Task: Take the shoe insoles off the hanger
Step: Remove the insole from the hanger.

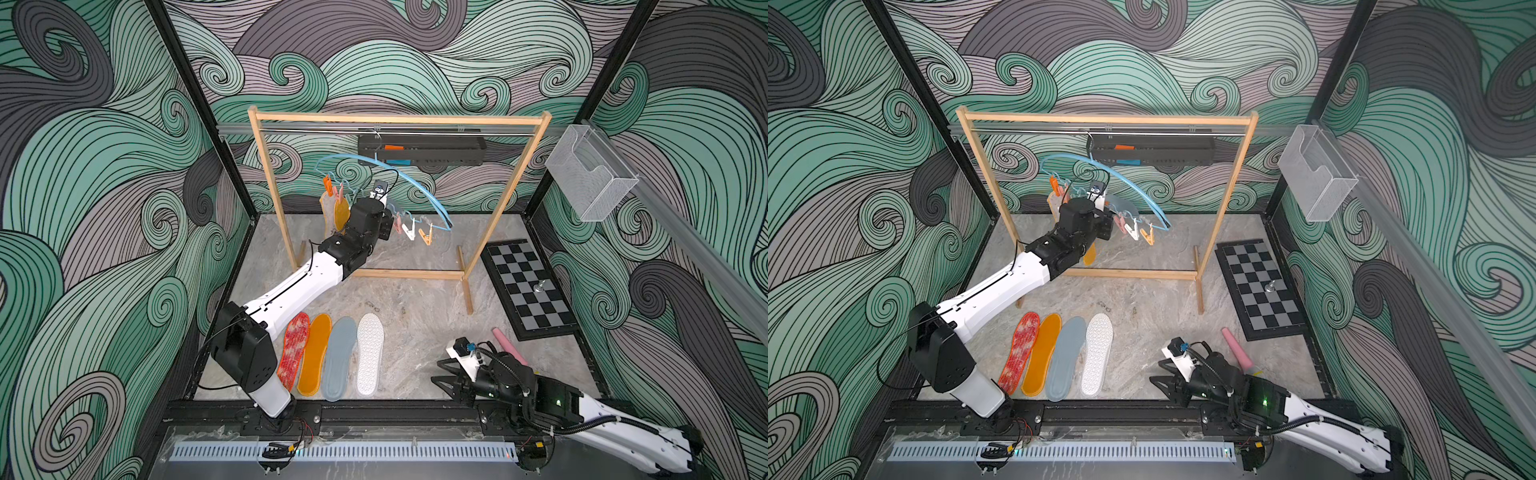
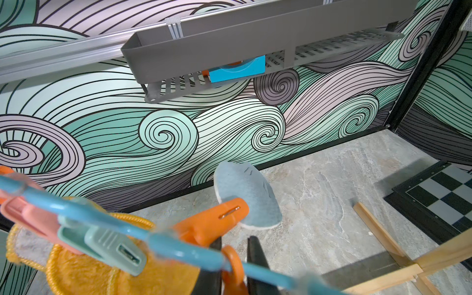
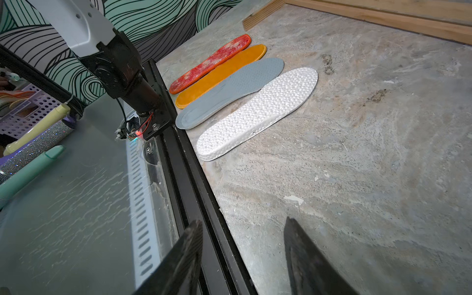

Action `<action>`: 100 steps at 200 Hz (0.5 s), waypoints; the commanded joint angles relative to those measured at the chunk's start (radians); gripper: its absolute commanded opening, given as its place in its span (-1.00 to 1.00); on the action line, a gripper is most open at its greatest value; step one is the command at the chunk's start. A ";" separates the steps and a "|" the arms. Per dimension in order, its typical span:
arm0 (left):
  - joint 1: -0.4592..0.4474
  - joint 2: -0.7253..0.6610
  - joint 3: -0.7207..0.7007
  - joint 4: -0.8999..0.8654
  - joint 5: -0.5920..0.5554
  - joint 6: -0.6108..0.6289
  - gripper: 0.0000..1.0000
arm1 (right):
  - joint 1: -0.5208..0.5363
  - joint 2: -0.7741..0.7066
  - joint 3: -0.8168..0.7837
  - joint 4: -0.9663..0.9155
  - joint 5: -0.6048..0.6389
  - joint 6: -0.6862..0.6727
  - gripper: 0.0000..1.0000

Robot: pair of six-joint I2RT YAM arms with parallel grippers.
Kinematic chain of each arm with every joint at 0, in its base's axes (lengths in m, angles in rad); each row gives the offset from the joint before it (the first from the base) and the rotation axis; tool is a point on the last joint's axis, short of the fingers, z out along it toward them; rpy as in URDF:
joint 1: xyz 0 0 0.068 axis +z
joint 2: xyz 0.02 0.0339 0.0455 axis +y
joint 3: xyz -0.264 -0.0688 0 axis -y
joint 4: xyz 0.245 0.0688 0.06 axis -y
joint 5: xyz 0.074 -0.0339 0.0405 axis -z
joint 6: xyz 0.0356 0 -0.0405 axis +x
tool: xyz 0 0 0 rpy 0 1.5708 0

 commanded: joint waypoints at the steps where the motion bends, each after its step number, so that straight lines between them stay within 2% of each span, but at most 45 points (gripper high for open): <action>1: 0.013 0.010 0.010 -0.062 0.005 -0.022 -0.67 | 0.005 -0.046 0.012 0.002 0.011 -0.011 0.05; 17: 0.013 0.005 0.013 -0.070 0.007 -0.023 -0.50 | 0.005 -0.083 0.007 -0.010 0.014 -0.011 0.05; 33: 0.013 -0.005 0.013 -0.088 0.012 -0.033 -0.13 | 0.005 -0.106 0.004 -0.010 0.026 -0.010 0.05; 53: 0.013 -0.035 -0.007 -0.112 0.015 -0.046 0.14 | 0.005 -0.105 0.006 -0.035 0.035 -0.008 0.05; 100: 0.013 -0.174 -0.122 -0.157 0.017 -0.080 0.35 | 0.005 -0.092 0.007 -0.033 0.035 -0.007 0.04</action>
